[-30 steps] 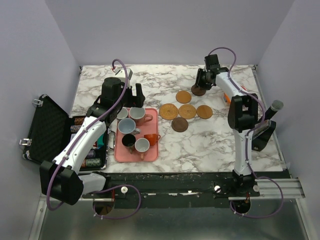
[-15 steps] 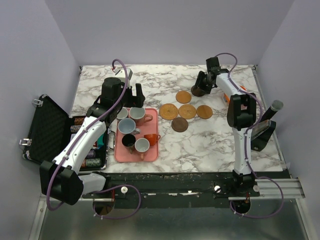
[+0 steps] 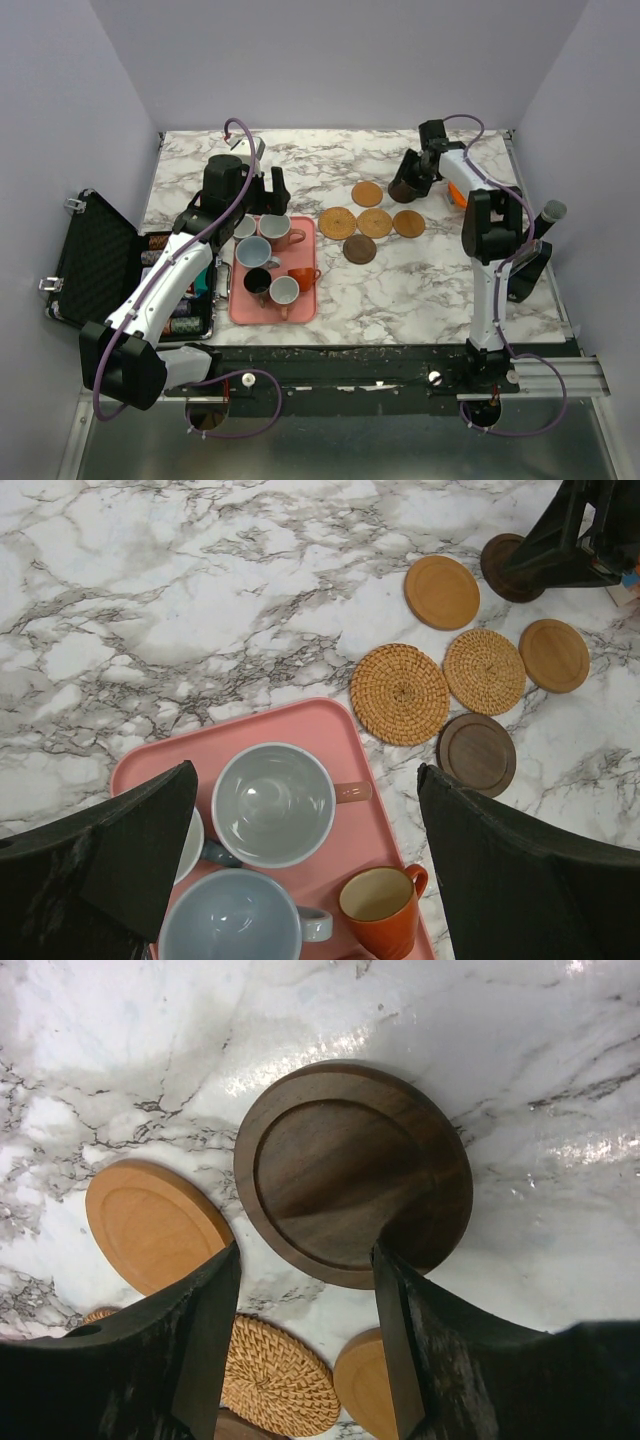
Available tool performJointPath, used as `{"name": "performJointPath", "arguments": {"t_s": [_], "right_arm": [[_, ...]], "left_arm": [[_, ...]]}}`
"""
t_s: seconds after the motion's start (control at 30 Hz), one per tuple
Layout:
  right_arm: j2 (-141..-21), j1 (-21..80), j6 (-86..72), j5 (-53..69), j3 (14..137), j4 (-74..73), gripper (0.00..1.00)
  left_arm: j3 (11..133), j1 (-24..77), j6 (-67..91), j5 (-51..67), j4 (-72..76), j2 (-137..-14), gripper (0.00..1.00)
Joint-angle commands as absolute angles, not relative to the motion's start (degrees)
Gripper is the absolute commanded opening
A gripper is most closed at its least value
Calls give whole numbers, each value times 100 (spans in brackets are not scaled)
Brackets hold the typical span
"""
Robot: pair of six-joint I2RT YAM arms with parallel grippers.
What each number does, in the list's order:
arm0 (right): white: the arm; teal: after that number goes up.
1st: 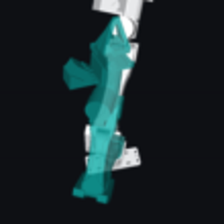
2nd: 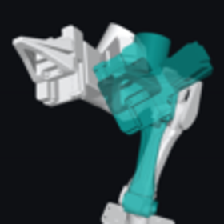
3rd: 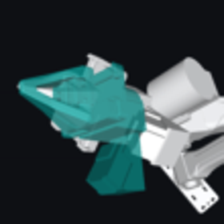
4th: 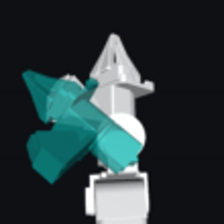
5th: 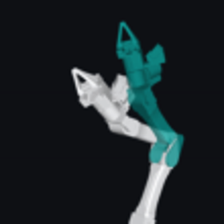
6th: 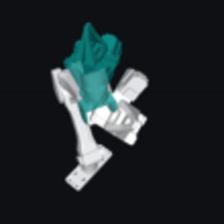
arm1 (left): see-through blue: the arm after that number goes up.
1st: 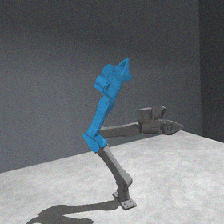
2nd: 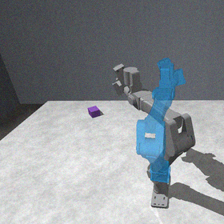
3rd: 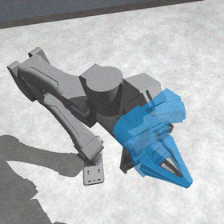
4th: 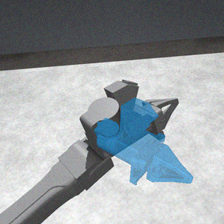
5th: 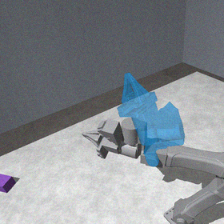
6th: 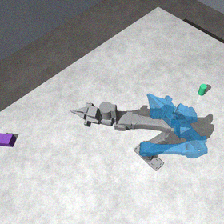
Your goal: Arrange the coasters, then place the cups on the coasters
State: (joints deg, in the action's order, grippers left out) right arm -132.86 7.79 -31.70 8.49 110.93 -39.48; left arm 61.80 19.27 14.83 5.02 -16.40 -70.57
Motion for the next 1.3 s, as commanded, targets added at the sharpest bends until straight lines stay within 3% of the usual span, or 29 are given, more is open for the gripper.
{"name": "performJointPath", "arguments": {"t_s": [0.0, 0.37, 0.7, 0.97, 1.27], "right_arm": [[-13096, 764, -3270, 800, 10837, -4368, 64], [-12542, 914, -1839, 316, 10740, -4184, 66], [-13157, 1502, 165, -692, 11557, -4808, 67], [-13622, 1608, 299, -782, 11961, -4983, 67], [-13948, 1608, 369, -826, 12365, -5439, 59]], "left_arm": [[6117, 1960, 1538, 571, -1635, -6970, 99], [6126, 1960, 1573, 642, -1600, -6899, 99], [6100, 1978, 1564, 615, -1600, -6952, 99], [6108, 1995, 1573, 615, -1608, -6987, 99], [6100, 2004, 1564, 606, -1608, -7005, 99]]}}
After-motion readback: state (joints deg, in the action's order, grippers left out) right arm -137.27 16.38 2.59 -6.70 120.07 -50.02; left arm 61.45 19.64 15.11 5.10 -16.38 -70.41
